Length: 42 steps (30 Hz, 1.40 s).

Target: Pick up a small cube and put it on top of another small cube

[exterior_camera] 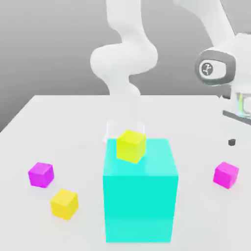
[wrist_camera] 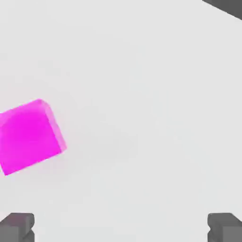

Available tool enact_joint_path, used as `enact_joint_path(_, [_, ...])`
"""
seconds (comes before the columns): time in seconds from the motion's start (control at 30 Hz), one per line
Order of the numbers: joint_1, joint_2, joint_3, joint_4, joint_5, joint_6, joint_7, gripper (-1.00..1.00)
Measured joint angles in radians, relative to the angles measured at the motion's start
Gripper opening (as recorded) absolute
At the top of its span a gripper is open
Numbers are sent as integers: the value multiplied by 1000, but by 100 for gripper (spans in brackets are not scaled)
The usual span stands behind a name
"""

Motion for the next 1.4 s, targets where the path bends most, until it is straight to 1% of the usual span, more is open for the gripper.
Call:
enact_joint_path(0.07, [20,58,14,-20,-11,35,-69,0])
enact_joint_path(0.13, [31,126,1,-17,-47,86,-66,0])
enact_joint_path(0.27, [95,270,-80,7,-125,201,-15,0])
enact_joint_path(0.3, [108,291,-95,11,-134,218,-8,-100])
enact_joint_path(0.53, [107,289,-94,10,-134,215,-8,-100])
enact_joint_path(0.73, [60,96,-20,-26,-13,61,-98,-100])
enact_joint_path(0.9, [25,35,-41,20,10,65,-49,-100])
enact_joint_path(1.03, [-10,5,-67,65,-8,88,20,-100])
enact_joint_path(1.17, [-85,-29,-130,89,-58,93,61,-100])
enact_joint_path(1.27, [-170,-55,-179,105,-106,94,92,-100])
enact_joint_path(1.4, [-279,-90,-219,127,-174,93,137,-100])
